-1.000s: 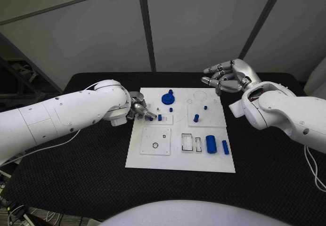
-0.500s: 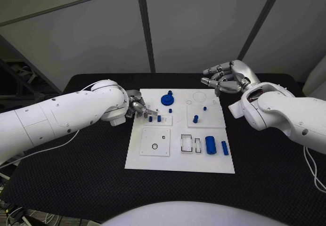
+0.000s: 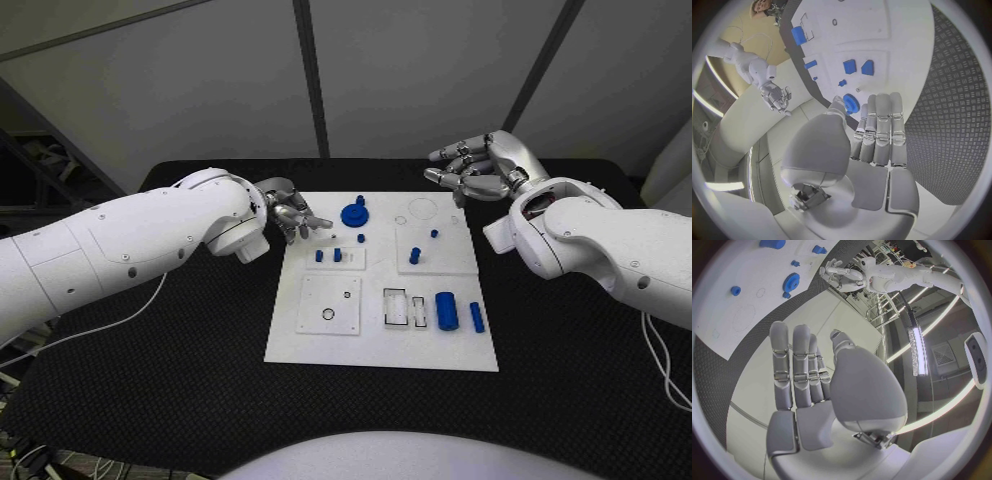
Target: Assemble the parts on the task board
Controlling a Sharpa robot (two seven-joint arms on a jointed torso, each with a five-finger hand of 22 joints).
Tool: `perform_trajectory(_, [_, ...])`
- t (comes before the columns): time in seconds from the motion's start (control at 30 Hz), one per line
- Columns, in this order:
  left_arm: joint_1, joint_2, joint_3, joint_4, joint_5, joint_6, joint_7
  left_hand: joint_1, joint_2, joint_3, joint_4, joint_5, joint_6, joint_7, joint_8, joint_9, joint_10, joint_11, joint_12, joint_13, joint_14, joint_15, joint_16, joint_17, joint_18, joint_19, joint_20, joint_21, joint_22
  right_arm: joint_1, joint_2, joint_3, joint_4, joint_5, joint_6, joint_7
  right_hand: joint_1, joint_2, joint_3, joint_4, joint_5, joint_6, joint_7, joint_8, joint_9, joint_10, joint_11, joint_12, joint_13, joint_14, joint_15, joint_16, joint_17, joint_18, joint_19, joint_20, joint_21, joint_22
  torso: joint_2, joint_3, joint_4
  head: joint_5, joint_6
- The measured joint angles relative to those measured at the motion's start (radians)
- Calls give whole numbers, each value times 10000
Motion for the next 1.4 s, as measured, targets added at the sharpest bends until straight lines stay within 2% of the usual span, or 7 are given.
perform_trajectory(0.13, [10,220,-91,-47,282,-393,862,1595,184,170,-528,246,85,213,0,-1726,-167,218,-555,-1686,-402,153,-1159,-979,-4,-359,302,-1207,-770,0,2,0,-1,0,0,-4,0,0,0,0,0,0,0,0,0,0,0,0,-2,0,0,0,1,0,0,0,-6,-5,10,1,-12,-65,60])
perform_trajectory(0.3, [18,496,-319,-181,265,-860,2351,2336,58,1,-774,235,265,241,1,-3225,-386,319,-563,-3583,-48,210,-1788,-1683,-2,82,508,-1695,-1170,0,8,0,-1,0,-1,-10,0,0,0,0,0,0,0,0,0,0,0,0,-13,0,0,-2,11,1,0,0,-42,-17,16,3,-28,-161,130])
perform_trajectory(0.5, [62,891,-554,-438,-734,-1242,3802,2700,32,-350,-968,1223,641,192,1,-4575,-129,248,-563,-5366,863,85,-1980,-2125,-7,808,383,-1644,-1193,0,18,0,9,0,0,-14,1,-1,0,0,0,0,0,0,0,0,0,0,-26,0,0,-39,22,0,0,0,-43,-17,17,3,-29,-216,152])
perform_trajectory(0.7, [75,1241,-719,-830,-2147,-1305,4323,2700,32,-757,-952,1201,862,141,1,-5245,124,102,-562,-6183,1950,-77,-863,-1722,-3,1598,206,-999,-793,1,27,0,15,0,0,-17,1,-1,0,0,0,0,0,0,0,0,0,0,-30,0,0,-39,37,0,0,0,-43,-17,17,0,-26,-238,157])
perform_trajectory(0.83, [75,1455,-753,-1042,-2872,-1294,4404,2700,32,-979,-981,1207,939,64,1,-5589,231,65,-562,-6579,2294,-127,234,-998,3,1863,118,-596,-511,1,36,0,16,0,0,-19,1,-1,0,0,0,0,0,0,0,0,0,0,-35,0,0,-39,46,-1,0,0,-43,-13,16,-10,-21,-249,175])
perform_trajectory(1.07, [76,1818,-781,-1440,-4140,-1103,4341,2839,171,-1199,-1148,1897,1027,48,1,-6071,231,65,-562,-7132,2674,-164,2012,515,4,1963,83,-12,-32,2,60,0,16,0,1,-20,1,-1,0,0,0,0,0,0,0,0,0,0,-41,0,0,-39,47,1,0,0,-43,6,10,-12,-20,-222,158])
perform_trajectory(1.4, [61,2192,-831,-1837,-4991,-622,4025,2903,235,-1260,-1158,2017,1062,84,2,-6258,231,65,-562,-7320,2704,-164,2502,931,6,1962,83,175,173,1,81,0,15,0,3,-22,1,-1,26,-26,0,0,0,0,0,0,0,0,-42,0,0,-39,63,1,0,0,-43,9,7,-9,-11,-247,125])
